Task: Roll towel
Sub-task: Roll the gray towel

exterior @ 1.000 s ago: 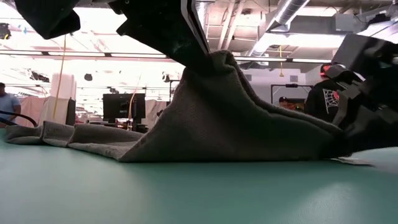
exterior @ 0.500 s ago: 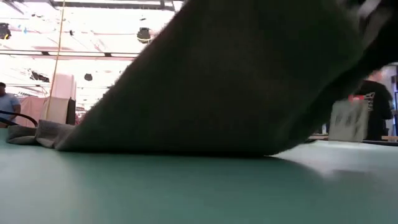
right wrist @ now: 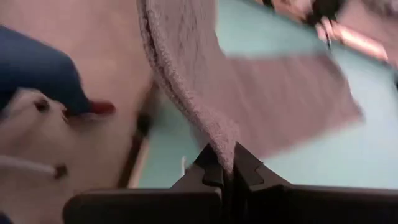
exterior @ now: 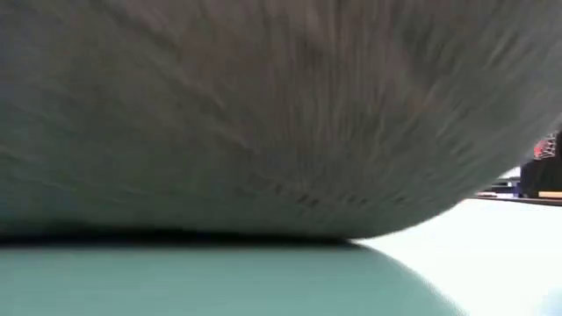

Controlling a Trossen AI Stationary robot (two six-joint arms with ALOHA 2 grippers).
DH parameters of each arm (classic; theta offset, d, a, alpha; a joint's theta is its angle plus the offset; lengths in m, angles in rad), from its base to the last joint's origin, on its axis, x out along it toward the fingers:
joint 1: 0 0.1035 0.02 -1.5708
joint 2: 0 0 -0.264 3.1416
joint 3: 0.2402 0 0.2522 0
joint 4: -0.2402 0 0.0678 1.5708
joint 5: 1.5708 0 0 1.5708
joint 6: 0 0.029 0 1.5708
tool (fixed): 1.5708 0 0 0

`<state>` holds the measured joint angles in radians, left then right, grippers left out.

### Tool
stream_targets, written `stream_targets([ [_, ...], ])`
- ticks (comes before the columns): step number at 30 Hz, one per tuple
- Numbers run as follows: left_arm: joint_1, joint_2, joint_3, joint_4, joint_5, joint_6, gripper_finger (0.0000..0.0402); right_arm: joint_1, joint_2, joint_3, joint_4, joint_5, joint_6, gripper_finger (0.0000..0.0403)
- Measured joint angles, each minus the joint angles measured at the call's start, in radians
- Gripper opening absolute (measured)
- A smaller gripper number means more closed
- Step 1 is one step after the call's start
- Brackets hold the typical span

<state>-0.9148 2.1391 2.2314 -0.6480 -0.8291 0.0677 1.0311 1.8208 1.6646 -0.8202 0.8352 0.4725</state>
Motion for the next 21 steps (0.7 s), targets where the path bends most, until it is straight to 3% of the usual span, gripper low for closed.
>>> stream_targets([
  [5, -0.082, 0.0, 0.039, 0.005, -0.135, -0.021, 0.0, -0.059, 0.001, 0.0, 0.219, -0.061, -0.276, 0.0016],
  [11, -0.15, 0.0, 0.039, -0.132, -0.356, -0.17, 0.0, -0.177, 0.001, 0.0, 0.231, -0.067, -0.442, 0.0016],
  [14, -0.164, 0.0, 0.039, -0.302, -0.415, -0.342, 0.0, -0.255, 0.001, 0.0, 0.23, -0.085, -0.515, 0.0016],
  [21, -0.159, 0.004, 0.02, -0.832, -0.405, -0.941, 0.0, -0.421, 0.001, 0.0, 0.229, -0.165, -0.685, 0.0016],
])
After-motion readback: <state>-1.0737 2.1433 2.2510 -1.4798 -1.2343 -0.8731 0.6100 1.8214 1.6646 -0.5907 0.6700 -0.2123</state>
